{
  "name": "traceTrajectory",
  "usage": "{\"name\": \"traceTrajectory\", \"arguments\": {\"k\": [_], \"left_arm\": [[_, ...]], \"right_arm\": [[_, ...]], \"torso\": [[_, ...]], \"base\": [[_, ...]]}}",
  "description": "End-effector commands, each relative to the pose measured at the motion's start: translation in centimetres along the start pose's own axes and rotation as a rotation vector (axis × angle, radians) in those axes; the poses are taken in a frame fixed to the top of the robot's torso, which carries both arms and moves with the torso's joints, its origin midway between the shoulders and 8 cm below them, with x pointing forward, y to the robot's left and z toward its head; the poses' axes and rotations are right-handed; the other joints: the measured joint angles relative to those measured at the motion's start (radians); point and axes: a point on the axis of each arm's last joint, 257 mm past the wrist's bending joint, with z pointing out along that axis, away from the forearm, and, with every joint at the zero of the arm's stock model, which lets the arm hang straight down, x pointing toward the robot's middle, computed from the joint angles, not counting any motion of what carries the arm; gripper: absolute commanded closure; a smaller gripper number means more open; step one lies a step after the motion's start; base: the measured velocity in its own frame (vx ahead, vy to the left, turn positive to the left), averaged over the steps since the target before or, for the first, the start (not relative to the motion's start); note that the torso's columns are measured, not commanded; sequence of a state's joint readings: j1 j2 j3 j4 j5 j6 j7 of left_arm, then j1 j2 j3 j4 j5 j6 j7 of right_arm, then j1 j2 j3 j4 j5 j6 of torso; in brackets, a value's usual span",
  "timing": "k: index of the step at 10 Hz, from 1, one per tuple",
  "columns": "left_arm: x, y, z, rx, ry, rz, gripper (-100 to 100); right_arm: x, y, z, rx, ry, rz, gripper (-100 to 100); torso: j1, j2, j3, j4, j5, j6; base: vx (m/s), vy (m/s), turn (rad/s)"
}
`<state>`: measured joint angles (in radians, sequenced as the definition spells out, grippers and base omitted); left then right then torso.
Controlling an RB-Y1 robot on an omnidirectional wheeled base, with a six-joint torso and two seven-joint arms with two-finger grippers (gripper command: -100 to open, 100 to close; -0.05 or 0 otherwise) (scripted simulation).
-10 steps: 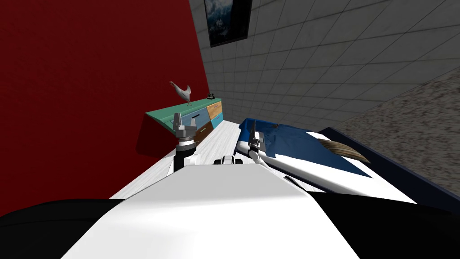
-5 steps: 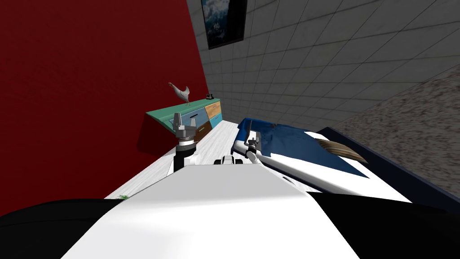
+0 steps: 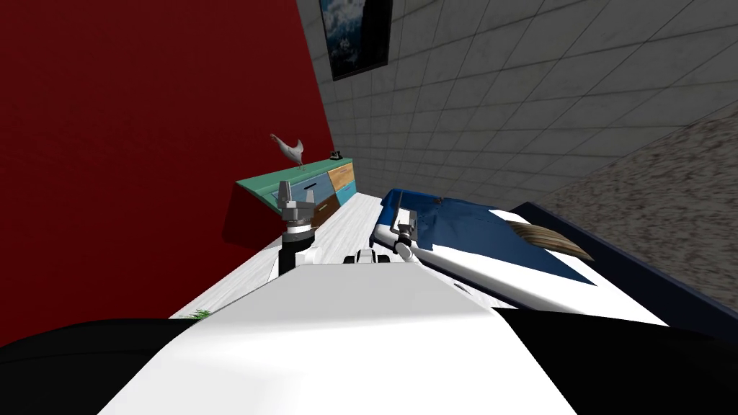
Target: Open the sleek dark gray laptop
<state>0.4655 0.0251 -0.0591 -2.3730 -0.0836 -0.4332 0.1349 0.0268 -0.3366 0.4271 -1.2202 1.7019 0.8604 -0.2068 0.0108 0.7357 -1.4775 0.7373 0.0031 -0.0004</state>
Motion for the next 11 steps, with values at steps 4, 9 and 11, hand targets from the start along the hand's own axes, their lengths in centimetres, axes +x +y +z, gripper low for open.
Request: {"name": "traceTrajectory", "arguments": {"k": [4, 9, 11], "left_arm": [[0.0, 0.0, 0.0, 0.000, 0.000, 0.000, 0], [0.0, 0.0, 0.0, 0.000, 0.000, 0.000, 0], [0.0, 0.0, 0.0, 0.000, 0.000, 0.000, 0]], "right_arm": [[1.0, -3.1, 2.2, -0.007, -0.007, -0.191, -100], [1.6, -5.4, 3.7, -0.009, -0.009, -0.322, -100], [1.6, -5.3, 3.5, -0.009, -0.009, -0.310, -100]], "torso": [[-0.012, 0.002, 0.001, 0.001, -0.004, 0.000], [-0.011, 0.002, 0.001, 0.000, -0.003, 0.000], [-0.014, 0.003, 0.002, 0.001, -0.004, 0.000]], "base": [[0.063, 0.180, -0.019], [0.026, 0.122, -0.014], [0.010, 0.035, -0.002]]}}
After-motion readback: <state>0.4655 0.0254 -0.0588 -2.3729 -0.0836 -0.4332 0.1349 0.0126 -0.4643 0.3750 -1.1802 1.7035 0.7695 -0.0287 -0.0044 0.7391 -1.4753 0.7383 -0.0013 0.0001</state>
